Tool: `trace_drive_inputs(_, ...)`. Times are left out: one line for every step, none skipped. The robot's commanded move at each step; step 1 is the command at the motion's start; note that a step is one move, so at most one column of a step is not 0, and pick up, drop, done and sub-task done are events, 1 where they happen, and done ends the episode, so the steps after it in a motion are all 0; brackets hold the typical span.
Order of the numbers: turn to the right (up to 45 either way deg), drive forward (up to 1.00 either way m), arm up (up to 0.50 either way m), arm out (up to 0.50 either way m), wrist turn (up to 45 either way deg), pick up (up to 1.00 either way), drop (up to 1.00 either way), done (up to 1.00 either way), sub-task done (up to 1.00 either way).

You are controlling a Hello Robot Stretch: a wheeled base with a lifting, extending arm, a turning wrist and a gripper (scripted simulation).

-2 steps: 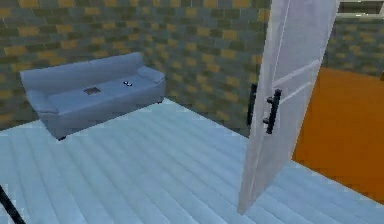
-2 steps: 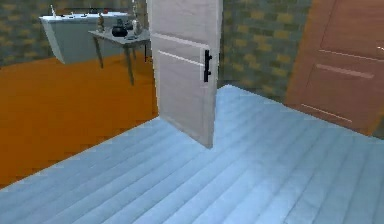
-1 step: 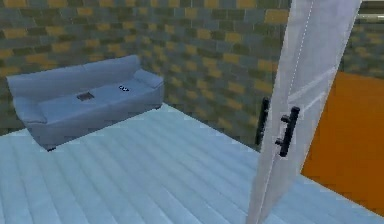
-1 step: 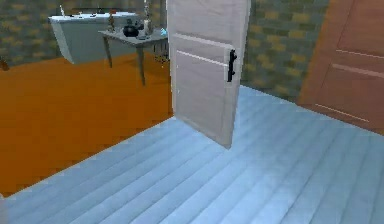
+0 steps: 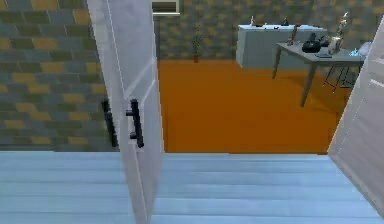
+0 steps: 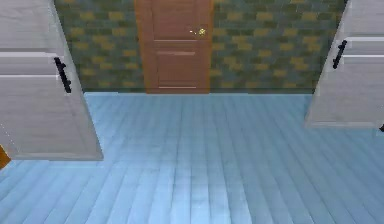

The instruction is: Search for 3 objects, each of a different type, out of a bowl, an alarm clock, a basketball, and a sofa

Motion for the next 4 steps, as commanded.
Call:
trace_drive_inputs(45.0,0.0,0.0,0.0,0.0,0.0,0.0,0.0,0.0)
trace_drive_inputs(0.0,0.05,0.0,0.0,0.0,0.0,0.0,0.0,0.0)
trace_drive_inputs(-45.0,0.0,0.0,0.0,0.0,0.0,0.0,0.0,0.0)
trace_drive_inputs(-21.0,0.0,0.0,0.0,0.0,0.0,0.0,0.0,0.0)
